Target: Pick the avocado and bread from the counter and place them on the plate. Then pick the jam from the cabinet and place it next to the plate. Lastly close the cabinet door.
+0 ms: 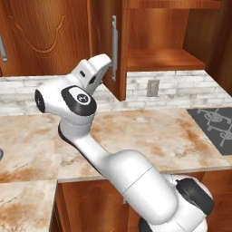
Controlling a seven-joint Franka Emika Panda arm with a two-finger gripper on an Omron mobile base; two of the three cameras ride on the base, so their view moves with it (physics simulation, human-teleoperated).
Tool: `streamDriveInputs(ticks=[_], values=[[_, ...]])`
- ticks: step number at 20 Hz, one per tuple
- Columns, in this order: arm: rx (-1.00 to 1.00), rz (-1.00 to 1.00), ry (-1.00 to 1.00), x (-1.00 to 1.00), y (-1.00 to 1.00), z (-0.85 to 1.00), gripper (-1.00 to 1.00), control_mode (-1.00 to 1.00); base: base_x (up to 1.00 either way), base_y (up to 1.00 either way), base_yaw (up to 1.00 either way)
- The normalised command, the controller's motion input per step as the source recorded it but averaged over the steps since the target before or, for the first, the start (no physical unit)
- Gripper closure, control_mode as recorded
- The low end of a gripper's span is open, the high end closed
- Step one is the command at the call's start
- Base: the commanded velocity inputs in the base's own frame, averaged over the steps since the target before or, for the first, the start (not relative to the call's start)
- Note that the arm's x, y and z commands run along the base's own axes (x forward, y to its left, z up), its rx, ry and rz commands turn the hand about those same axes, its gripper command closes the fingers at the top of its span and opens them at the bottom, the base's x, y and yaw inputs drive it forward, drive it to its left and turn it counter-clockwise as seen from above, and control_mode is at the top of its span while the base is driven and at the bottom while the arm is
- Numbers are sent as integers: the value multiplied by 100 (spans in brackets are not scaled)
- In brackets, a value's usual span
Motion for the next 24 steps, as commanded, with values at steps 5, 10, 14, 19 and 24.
streamDriveInputs(ticks=[5,10,14,19,24], values=[[5,0,-3,7,-65,0,-100,-100,0,0,0],[8,0,-2,21,-64,0,-100,-100,0,0,0],[11,0,-2,26,-56,0,-100,-100,0,0,0],[8,0,-3,33,-37,2,-100,-100,0,0,0],[10,2,-3,46,-37,7,-100,-100,0,0,0]])
